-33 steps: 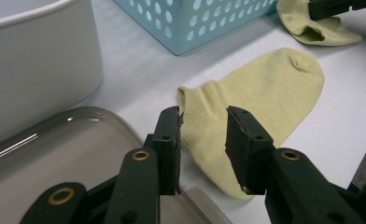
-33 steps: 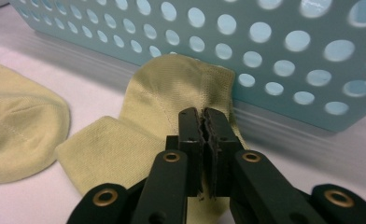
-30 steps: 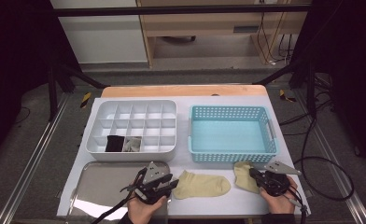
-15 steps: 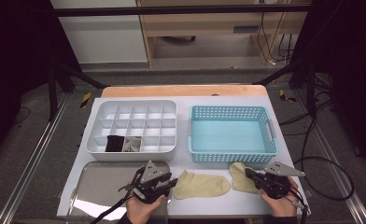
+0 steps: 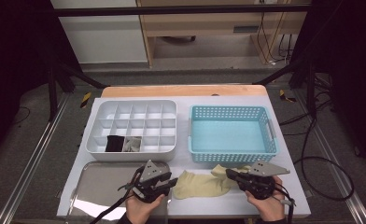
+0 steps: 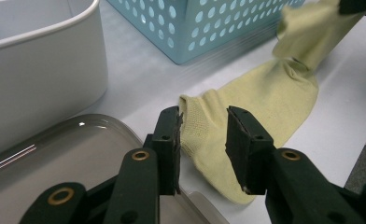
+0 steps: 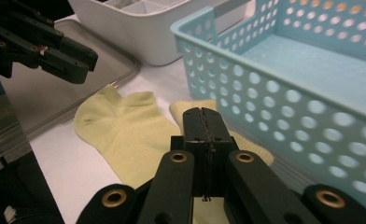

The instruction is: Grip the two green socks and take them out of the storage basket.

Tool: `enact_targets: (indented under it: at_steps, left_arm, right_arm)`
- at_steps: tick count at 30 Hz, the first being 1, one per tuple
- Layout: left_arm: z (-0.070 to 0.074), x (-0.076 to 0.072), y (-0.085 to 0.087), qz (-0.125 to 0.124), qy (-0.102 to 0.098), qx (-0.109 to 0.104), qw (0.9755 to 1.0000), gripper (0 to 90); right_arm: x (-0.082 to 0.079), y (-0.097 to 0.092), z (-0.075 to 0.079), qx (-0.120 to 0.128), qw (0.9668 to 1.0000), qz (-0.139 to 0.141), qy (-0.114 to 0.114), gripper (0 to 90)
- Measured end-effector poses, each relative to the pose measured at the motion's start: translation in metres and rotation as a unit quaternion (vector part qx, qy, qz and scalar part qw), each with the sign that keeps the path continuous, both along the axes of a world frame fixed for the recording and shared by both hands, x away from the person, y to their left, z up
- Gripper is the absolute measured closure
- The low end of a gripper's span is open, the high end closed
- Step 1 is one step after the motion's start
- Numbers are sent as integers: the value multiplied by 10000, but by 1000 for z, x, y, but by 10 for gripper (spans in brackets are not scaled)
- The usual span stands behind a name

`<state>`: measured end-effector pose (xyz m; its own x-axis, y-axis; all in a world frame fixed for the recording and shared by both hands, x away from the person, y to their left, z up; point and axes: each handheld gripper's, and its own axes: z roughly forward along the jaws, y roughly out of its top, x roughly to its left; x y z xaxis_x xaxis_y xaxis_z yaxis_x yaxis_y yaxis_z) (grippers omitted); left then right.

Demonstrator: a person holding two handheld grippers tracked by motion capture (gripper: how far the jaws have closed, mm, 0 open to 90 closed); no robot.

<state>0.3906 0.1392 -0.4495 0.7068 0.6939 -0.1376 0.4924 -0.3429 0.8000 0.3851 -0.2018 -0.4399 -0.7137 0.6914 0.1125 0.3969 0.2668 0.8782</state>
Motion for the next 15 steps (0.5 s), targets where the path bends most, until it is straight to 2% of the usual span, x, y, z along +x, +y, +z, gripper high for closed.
enact_targets:
  at_steps: [3, 5, 8, 11, 13, 15]
  left_arm:
    - [0, 1, -1, -39, 25, -62, 10000, 646]
    - [1, 2, -2, -83, 7, -22, 10000, 643]
    - [6, 3, -7, -145, -67, -8, 9999, 634]
    - [8, 5, -12, -192, -97, 3, 9998, 623]
    - [8, 8, -18, -230, -73, 44, 9997, 615]
    - [8, 9, -24, -264, -44, 60, 9996, 609]
  right_arm:
    - [8, 9, -13, -142, 9998, -4, 128, 900]
    - [13, 14, -23, -346, 9992, -68, 193, 900]
    - [20, 18, -35, -572, 9979, -253, 178, 900]
    - [23, 18, -42, -725, 9963, -422, 172, 900]
    - [23, 16, -42, -690, 9963, -478, 167, 880]
    - [22, 14, -40, -549, 9972, -503, 90, 850]
